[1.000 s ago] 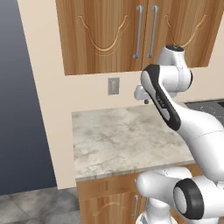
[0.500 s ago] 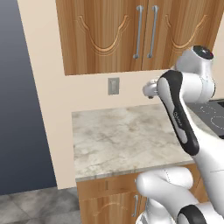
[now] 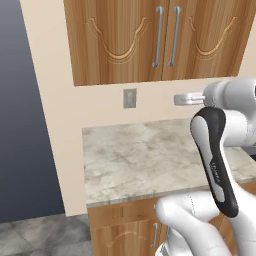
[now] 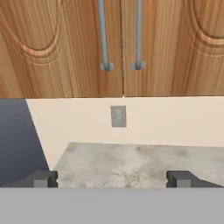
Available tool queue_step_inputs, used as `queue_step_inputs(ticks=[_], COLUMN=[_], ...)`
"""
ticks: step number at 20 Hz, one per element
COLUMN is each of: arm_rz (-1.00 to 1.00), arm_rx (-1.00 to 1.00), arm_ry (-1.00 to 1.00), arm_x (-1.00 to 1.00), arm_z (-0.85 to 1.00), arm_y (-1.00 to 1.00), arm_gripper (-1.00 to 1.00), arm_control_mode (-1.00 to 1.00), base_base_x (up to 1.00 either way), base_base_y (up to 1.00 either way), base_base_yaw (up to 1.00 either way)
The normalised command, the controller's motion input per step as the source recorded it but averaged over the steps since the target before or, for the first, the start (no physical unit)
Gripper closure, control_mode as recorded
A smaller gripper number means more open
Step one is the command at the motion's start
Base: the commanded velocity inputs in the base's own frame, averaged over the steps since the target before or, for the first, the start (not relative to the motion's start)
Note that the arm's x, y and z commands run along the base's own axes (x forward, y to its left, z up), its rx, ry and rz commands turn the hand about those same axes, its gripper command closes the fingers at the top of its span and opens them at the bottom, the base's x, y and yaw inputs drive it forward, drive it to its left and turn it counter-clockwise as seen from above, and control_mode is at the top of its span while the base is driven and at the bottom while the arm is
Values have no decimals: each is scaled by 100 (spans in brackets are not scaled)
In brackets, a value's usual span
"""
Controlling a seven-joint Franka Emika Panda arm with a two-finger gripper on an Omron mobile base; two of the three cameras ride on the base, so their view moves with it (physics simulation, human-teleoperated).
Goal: Move the syrup bottle and shaker from the cabinet to the dining counter.
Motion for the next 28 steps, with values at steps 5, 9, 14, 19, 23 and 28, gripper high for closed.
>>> queue_step_inputs(ticks=[5, 9, 14, 19, 23, 28], arm_rz=[-4, -2, 0, 0, 0, 0], arm_rx=[0, 0, 0, 0, 0, 0], arm_ry=[-38, -26, -14, -15, -12, -7], arm_x=[0, 0, 3, 15, 30, 51], arm_z=[38, 41, 42, 41, 33, 28], arm_y=[0, -7, -14, -14, -1, 0], arm_gripper=[-100, -100, -100, -100, -100, -100], arm_control_mode=[-100, -100, -100, -100, -100, -100], base_base_x=[0, 0, 0, 0, 0, 0], base_base_y=[0, 0, 0, 0, 0, 0], base_base_yaw=[0, 0, 0, 0, 0, 0])
